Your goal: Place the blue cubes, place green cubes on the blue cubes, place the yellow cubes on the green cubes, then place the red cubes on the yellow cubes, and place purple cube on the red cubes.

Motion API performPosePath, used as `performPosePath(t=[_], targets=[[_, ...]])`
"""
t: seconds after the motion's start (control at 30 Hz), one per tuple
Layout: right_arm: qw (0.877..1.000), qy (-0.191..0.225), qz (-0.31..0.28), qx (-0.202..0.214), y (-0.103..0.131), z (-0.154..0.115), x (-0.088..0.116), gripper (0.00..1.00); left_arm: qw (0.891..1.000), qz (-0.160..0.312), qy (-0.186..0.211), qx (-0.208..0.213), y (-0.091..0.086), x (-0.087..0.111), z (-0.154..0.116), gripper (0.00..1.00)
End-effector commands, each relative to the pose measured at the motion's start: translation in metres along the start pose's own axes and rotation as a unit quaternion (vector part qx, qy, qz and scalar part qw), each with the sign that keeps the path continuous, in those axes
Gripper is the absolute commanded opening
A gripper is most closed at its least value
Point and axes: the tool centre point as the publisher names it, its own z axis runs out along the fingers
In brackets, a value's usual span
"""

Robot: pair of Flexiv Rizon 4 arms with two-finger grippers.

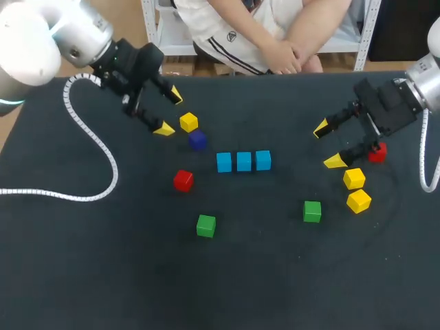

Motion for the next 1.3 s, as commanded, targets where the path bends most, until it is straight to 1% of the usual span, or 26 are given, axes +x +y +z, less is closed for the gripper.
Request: performPosePath(t=[0.03, 0.13, 0.17, 0.23, 0.27, 0.33, 0.47, 0.57, 0.7, 0.77, 0.9, 1.07, 1.17, 1.23, 1.3], targets=[[1.000, -0.001, -0.001, 0.001, 0.000, 0.000, 0.000, 1.00, 1.000, 0.001, 0.001, 0.017, 0.005, 0.000, 0.000, 1.00], [1.000, -0.001, -0.001, 0.001, 0.000, 0.000, 0.000, 1.00, 1.000, 0.001, 0.001, 0.017, 0.005, 0.000, 0.000, 1.00], [1.000, 0.012, -0.010, -0.010, 0.003, 0.005, -0.009, 1.00, 1.000, 0.001, 0.001, 0.017, 0.005, 0.000, 0.000, 1.00], [0.997, 0.061, -0.027, -0.029, 0.012, 0.019, -0.022, 1.00, 1.000, 0.001, 0.001, 0.017, 0.005, 0.000, 0.000, 1.00], [0.996, 0.082, -0.028, -0.032, 0.018, 0.025, -0.026, 1.00, 1.000, 0.001, 0.001, 0.017, 0.005, 0.000, 0.000, 1.00], [0.993, 0.109, -0.020, -0.039, 0.030, 0.033, -0.027, 1.00, 1.000, 0.001, 0.001, 0.017, 0.005, 0.000, 0.000, 1.00], [0.983, 0.177, 0.001, -0.040, 0.058, 0.042, -0.021, 1.00, 1.000, 0.001, 0.001, 0.017, 0.005, 0.000, 0.000, 1.00], [0.975, 0.218, 0.021, -0.032, 0.078, 0.037, -0.011, 1.00, 1.000, 0.001, 0.001, 0.017, 0.005, 0.000, 0.000, 1.00], [0.968, 0.248, 0.037, -0.013, 0.099, 0.025, 0.003, 1.00, 1.000, 0.001, 0.001, 0.017, 0.005, 0.000, 0.000, 1.00], [0.966, 0.253, 0.049, -0.009, 0.108, 0.019, 0.011, 1.00, 1.000, 0.001, 0.001, 0.017, 0.005, 0.000, 0.000, 1.00], [0.968, 0.242, 0.067, -0.001, 0.129, 0.012, 0.024, 1.00, 1.000, 0.001, 0.001, 0.017, 0.005, 0.000, 0.000, 1.00], [0.971, 0.226, 0.070, 0.003, 0.144, 0.012, 0.036, 1.00, 1.000, 0.001, 0.001, 0.017, 0.005, 0.000, 0.000, 1.00], [0.978, 0.200, 0.051, 0.013, 0.145, 0.014, 0.043, 1.00, 1.000, 0.001, 0.001, 0.017, 0.005, 0.000, 0.000, 1.00], [0.983, 0.178, 0.041, 0.014, 0.142, 0.016, 0.049, 1.00, 1.000, 0.001, 0.001, 0.017, 0.005, 0.000, 0.000, 1.00], [0.989, 0.145, 0.034, 0.009, 0.135, 0.019, 0.051, 1.00, 1.000, 0.001, 0.001, 0.017, 0.005, 0.000, 0.000, 1.00]])
